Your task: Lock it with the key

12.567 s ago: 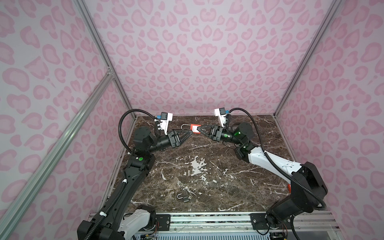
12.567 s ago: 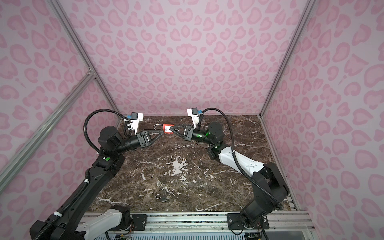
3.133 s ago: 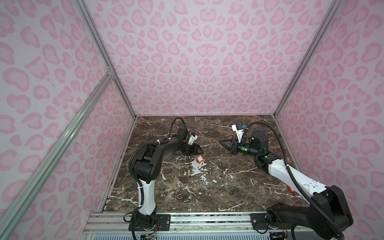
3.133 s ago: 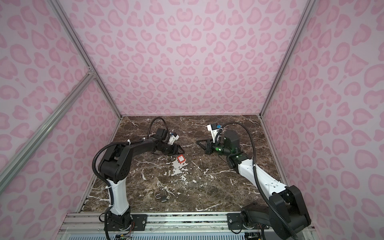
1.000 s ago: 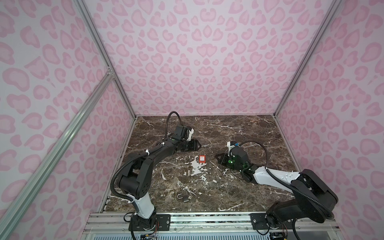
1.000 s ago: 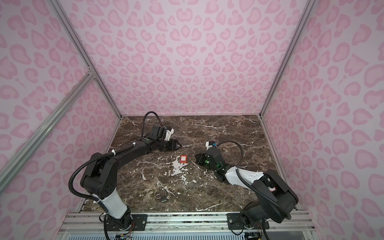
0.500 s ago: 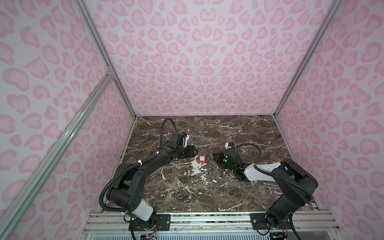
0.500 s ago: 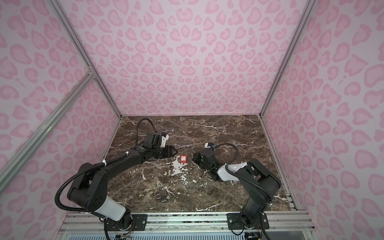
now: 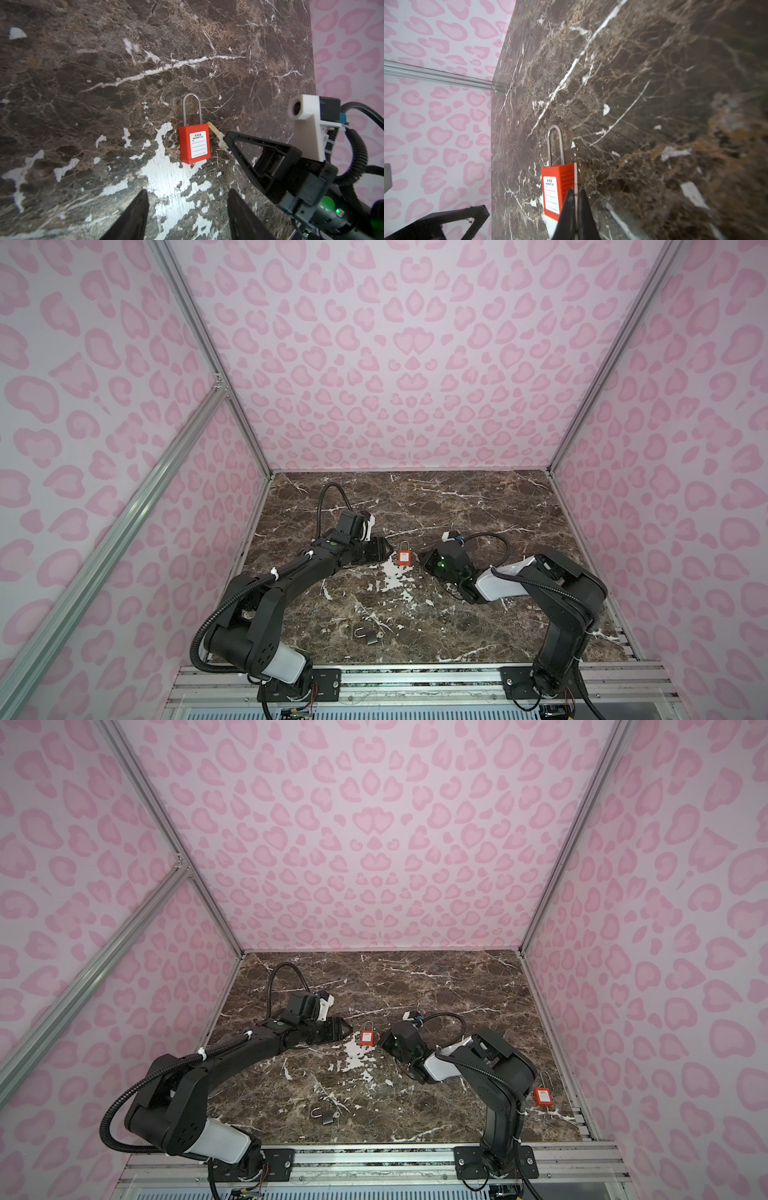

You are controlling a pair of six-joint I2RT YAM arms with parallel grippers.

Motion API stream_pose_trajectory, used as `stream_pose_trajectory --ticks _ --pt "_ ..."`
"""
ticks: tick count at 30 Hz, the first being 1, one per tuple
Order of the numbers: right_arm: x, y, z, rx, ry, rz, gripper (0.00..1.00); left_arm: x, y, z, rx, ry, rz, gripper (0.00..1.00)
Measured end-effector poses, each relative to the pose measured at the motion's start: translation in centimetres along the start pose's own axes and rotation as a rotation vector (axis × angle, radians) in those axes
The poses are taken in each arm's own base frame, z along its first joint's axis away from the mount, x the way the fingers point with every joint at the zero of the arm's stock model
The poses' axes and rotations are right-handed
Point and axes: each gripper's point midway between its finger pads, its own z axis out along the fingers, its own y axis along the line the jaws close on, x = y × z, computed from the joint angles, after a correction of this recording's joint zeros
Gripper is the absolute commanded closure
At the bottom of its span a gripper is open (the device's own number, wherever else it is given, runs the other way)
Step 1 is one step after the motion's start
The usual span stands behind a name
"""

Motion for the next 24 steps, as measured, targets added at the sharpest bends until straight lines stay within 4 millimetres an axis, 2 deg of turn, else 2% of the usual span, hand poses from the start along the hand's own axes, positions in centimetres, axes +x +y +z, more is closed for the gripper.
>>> stream_pose_trajectory --ticks 5,10,14,17,24 --pt "0.24 -0.02 0.16 0.000 0.000 0.004 1.00 -0.09 -0.14 -0.17 0.004 -0.007 0.002 0.38" --pt "0.31 -0.08 0.15 0.006 -0.005 0.011 0.76 -0.17 -0.28 -0.29 0.007 -0.011 0.001 0.38" --pt "0.20 -0.05 -0.10 0.009 -0.009 0.011 0.62 -0.17 -0.31 -0.28 0.008 -0.011 -0.001 0.38" --pt "-0.02 0.28 -0.46 0.001 -0.019 0.011 0.60 -0.16 -0.32 -0.28 0.008 -0.010 0.000 0.38" --pt "0.41 -0.33 -0.68 0.008 -0.005 0.010 0.58 0.02 -0.55 -0.20 0.011 -0.006 0.001 0.38"
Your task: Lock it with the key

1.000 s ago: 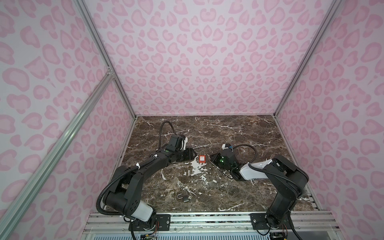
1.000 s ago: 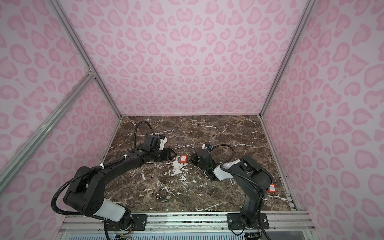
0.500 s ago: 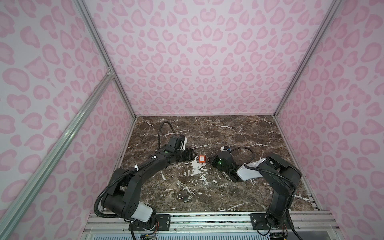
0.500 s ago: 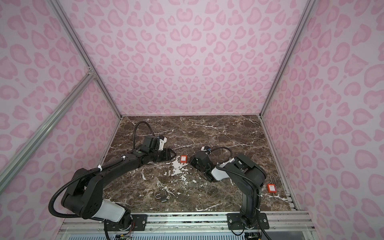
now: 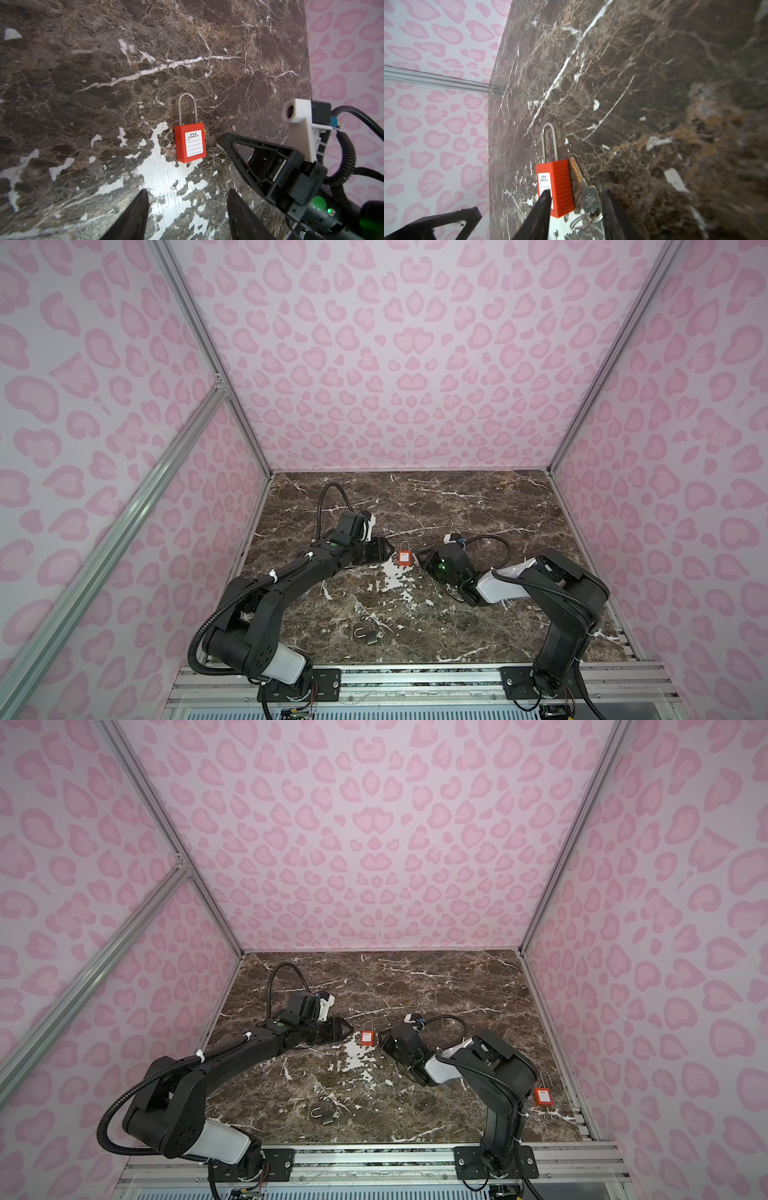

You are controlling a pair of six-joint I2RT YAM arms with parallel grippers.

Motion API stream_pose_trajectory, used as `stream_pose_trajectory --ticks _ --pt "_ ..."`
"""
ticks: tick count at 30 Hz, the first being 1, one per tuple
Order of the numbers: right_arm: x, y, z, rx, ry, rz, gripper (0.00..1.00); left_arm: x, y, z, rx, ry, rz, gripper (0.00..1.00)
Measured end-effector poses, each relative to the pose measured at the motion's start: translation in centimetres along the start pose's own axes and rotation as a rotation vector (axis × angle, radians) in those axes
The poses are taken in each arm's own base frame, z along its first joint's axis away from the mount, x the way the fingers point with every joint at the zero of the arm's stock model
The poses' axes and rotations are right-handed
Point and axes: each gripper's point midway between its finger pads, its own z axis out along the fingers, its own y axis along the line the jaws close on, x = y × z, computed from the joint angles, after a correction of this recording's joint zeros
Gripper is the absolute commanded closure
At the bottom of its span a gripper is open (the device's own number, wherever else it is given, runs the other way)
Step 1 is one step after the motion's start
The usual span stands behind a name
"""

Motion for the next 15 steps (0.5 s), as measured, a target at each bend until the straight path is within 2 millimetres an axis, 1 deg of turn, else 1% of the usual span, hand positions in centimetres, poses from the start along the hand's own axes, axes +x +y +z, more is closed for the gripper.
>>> stream_pose_trajectory --ticks 3,9,12,15 --pt "0.36 -0.12 0.18 -0.004 0.015 0.001 0.59 0.10 -0.13 0.04 0.002 0.002 0.003 0.38" --pt "1.09 0.47 0.63 -0.043 0.056 0.028 0.59 0.24 -0.34 0.10 0.004 0.006 0.003 0.38" --pt "1.03 0.78 0.61 -0.060 0.054 0.039 0.59 0.21 -0.42 0.10 0.006 0.005 0.003 0.38" --pt "0.76 0.57 0.21 -0.060 0.048 0.056 0.59 0.20 -0.43 0.08 0.006 0.005 0.003 0.38"
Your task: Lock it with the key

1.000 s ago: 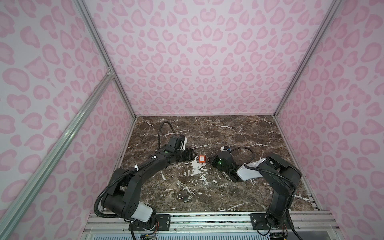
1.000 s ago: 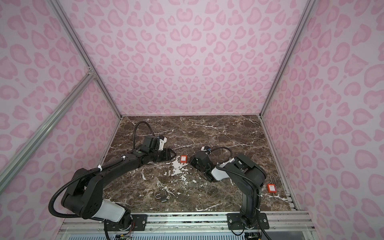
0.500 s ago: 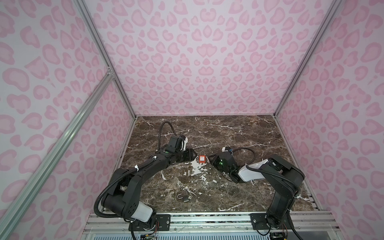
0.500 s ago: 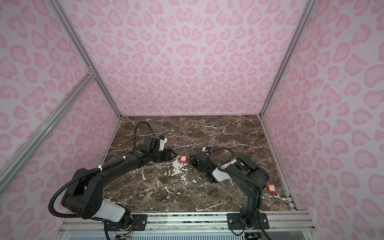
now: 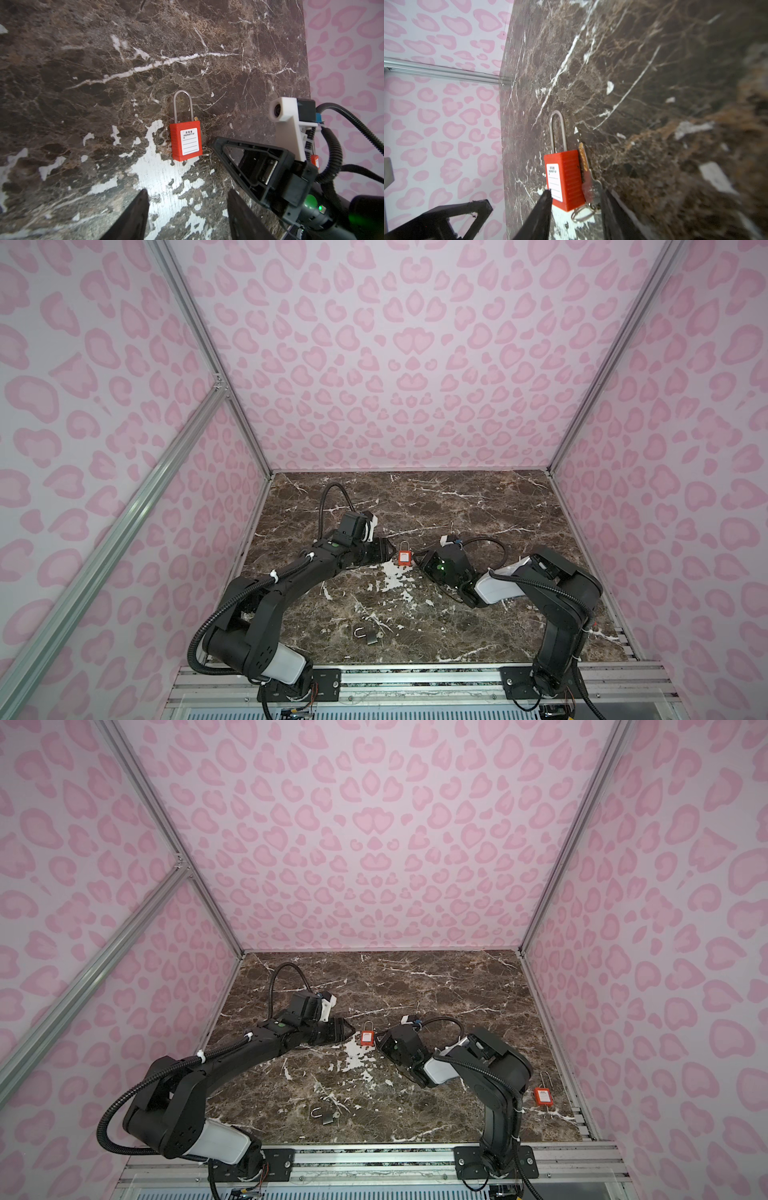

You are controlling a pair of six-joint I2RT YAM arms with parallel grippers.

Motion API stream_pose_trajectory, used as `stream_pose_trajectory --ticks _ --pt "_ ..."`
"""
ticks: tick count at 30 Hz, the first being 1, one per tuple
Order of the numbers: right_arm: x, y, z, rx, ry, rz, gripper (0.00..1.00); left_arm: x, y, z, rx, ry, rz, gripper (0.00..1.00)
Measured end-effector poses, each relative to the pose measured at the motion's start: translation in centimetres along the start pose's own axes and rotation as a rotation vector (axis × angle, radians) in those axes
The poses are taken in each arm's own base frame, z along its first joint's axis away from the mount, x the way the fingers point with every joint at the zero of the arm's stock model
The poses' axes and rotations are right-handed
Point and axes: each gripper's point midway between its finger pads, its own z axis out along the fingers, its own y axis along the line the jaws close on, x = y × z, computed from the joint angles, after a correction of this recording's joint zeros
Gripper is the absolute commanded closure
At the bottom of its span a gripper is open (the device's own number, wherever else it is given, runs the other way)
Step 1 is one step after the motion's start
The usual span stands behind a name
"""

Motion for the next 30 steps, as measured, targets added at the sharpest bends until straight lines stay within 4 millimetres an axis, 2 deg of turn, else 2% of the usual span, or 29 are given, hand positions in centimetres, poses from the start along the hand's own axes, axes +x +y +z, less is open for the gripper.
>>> stream_pose_trajectory --ticks 5,8,12,15,18,24,27,30 --pt "-2.1 0.7 -1.6 -0.006 -0.059 -0.005 0.57 -0.1 -0.1 -0.1 0.002 -0.003 0.001 0.38" --pt "-3.8 1.1 -3.2 0.030 -0.113 -0.033 0.52 -0.3 -0.2 -0.1 0.004 -0.007 0.003 0.38" --pt "-6.7 0.9 -5.8 0.149 -0.217 -0.086 0.47 -0.4 -0.5 -0.2 0.009 -0.010 0.008 0.38" --pt "-9.8 0.1 -8.2 0.293 -0.323 -0.087 0.45 -0.5 -0.8 -0.2 0.013 -0.011 0.012 0.38" --pt "-13.1 -2.0 -11.2 0.490 -0.419 -0.075 0.33 -0.6 -1.0 0.0 0.017 -0.009 0.016 0.38" --pt "-17.6 -8.5 -18.3 0.896 -0.510 -0.032 0.23 -0.8 -1.8 0.5 0.027 -0.001 0.029 0.38" --pt "-18.6 -11.4 -22.1 1.068 -0.527 0.002 0.20 -0.8 -2.1 0.7 0.031 0.005 0.035 0.38" --pt "-18.9 -13.5 -25.5 1.188 -0.534 0.019 0.19 -0.9 -2.5 1.0 0.038 0.009 0.041 0.38"
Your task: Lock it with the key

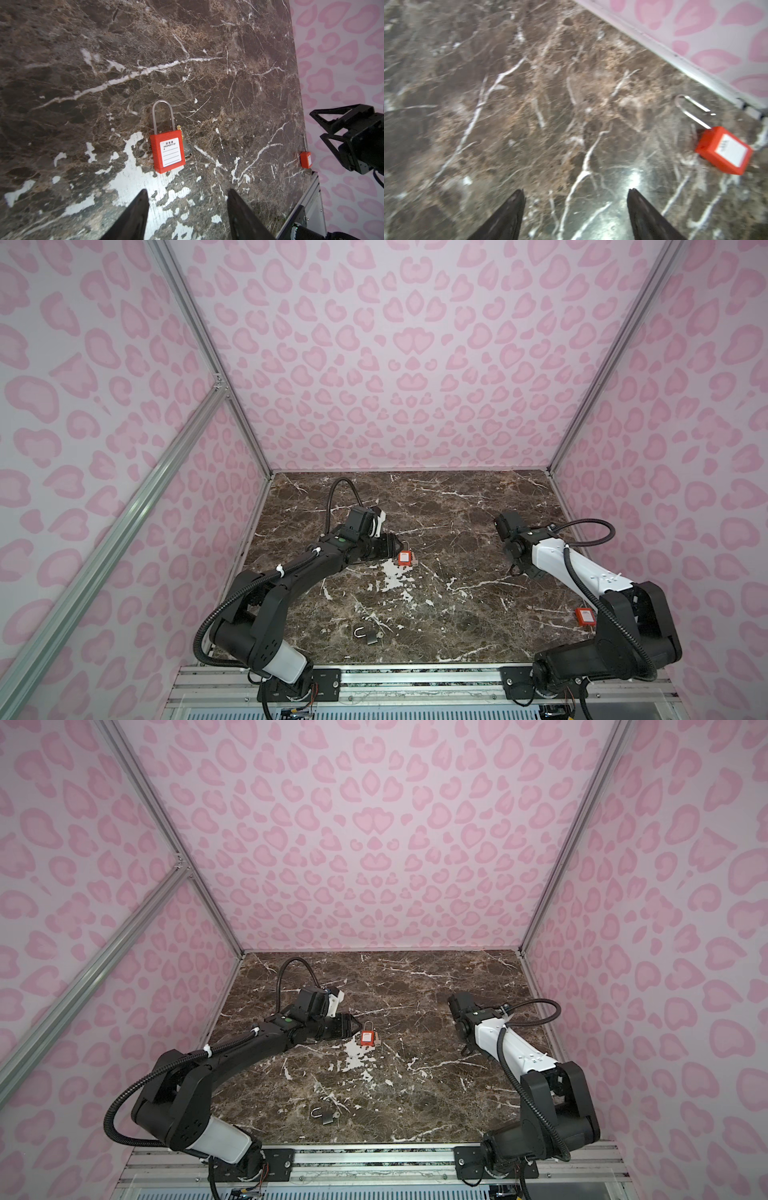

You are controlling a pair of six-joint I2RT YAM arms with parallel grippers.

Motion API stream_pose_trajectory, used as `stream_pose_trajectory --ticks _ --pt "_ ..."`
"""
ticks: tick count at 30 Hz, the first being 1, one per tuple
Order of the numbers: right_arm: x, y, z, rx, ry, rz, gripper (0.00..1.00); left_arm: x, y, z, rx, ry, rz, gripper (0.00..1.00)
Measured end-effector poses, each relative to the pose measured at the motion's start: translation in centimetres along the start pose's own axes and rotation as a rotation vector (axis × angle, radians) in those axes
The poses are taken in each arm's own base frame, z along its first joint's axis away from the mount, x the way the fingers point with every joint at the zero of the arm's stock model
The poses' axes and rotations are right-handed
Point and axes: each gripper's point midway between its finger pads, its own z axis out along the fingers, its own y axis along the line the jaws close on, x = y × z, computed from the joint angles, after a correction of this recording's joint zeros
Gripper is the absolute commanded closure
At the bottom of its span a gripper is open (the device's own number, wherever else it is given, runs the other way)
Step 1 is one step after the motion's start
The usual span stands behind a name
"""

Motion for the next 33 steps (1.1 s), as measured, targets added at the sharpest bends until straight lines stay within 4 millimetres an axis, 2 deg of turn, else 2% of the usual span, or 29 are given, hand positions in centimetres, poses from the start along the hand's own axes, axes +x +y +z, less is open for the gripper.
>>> stream_pose_trajectory --ticks 7,14,21,29,33 --pt "-1.5 -7.8 1.8 0.146 -0.003 0.096 0.18 -0.3 -0.6 0.6 0.007 0.013 0.007 0.38" --pt "-2.1 -14.1 4.1 0.274 0.042 0.233 0.19 -0.5 -1.2 1.2 0.021 0.027 0.015 0.38" --pt "-1.6 -16.1 5.7 0.268 0.095 0.298 0.20 -0.7 -1.8 1.4 0.032 0.029 0.024 0.38" --pt "-0.8 -16.8 7.2 0.255 0.138 0.316 0.20 -0.2 -2.2 1.8 0.035 0.044 0.032 0.38" --pt "0.3 -16.6 8.0 0.239 0.170 0.320 0.23 -0.3 -2.5 1.9 0.039 0.043 0.037 0.38"
